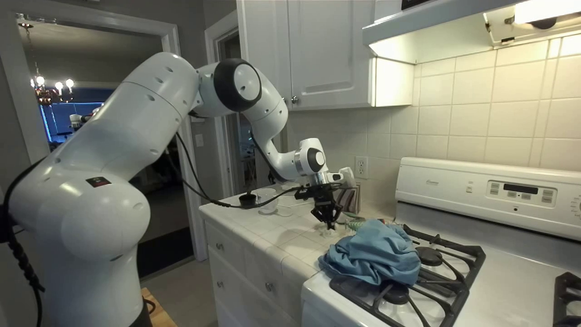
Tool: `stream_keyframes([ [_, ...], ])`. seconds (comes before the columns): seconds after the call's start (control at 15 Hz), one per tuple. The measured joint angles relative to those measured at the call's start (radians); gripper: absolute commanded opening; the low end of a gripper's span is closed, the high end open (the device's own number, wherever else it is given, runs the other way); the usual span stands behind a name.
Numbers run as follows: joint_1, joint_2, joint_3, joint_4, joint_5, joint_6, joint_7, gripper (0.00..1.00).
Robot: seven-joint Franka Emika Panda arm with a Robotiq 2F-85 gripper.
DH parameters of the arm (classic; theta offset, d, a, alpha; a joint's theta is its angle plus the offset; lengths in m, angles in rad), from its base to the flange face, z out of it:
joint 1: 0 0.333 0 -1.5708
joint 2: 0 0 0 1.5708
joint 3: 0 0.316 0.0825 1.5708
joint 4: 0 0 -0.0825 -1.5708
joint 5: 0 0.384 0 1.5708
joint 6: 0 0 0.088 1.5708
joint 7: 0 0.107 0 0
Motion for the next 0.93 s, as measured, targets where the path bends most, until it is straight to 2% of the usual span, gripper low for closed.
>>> stream_keyframes([
  [0.2, 0.003, -0.05, 0.0, -0.084, -0.001, -0.001, 0.001, 0.0],
  [0.53, -0.006, -0.191, 0.011, -0.318, 0.0, -0.002, -0.011, 0.0],
  [0.93, -0.083, -0.337, 0.129, -0.548, 0.036, 0.024, -0.213, 0.0],
])
